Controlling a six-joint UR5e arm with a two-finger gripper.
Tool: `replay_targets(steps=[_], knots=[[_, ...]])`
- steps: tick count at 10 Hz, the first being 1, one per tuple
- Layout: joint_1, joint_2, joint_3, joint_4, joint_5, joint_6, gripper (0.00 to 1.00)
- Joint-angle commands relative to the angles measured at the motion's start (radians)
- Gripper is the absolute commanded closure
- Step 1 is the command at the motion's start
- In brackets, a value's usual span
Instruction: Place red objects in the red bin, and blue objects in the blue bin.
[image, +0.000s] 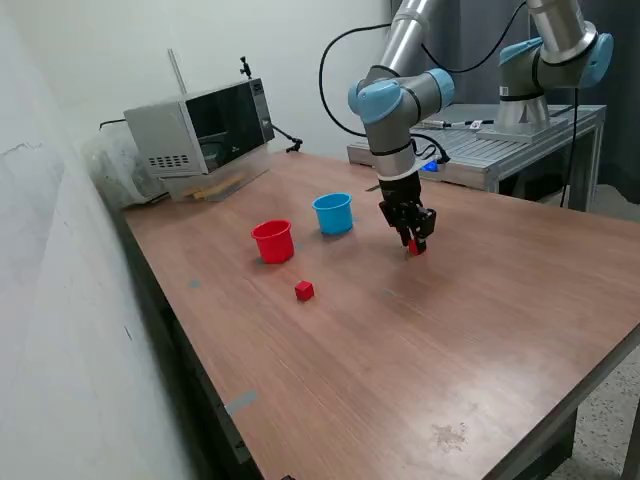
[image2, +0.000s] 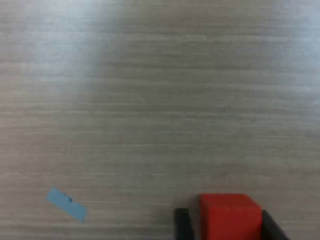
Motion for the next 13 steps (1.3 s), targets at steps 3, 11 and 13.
replay_targets(steps=[3,11,13], knots=[[0.003,-0.034,-0.002,0.009,-0.008,0.003,1.00],[-0.245,-0.191,-0.028,0.086,-0.057,0.014,1.00],[-0.293,-0.186,-0.040,0.084,-0.057,0.010,1.00]])
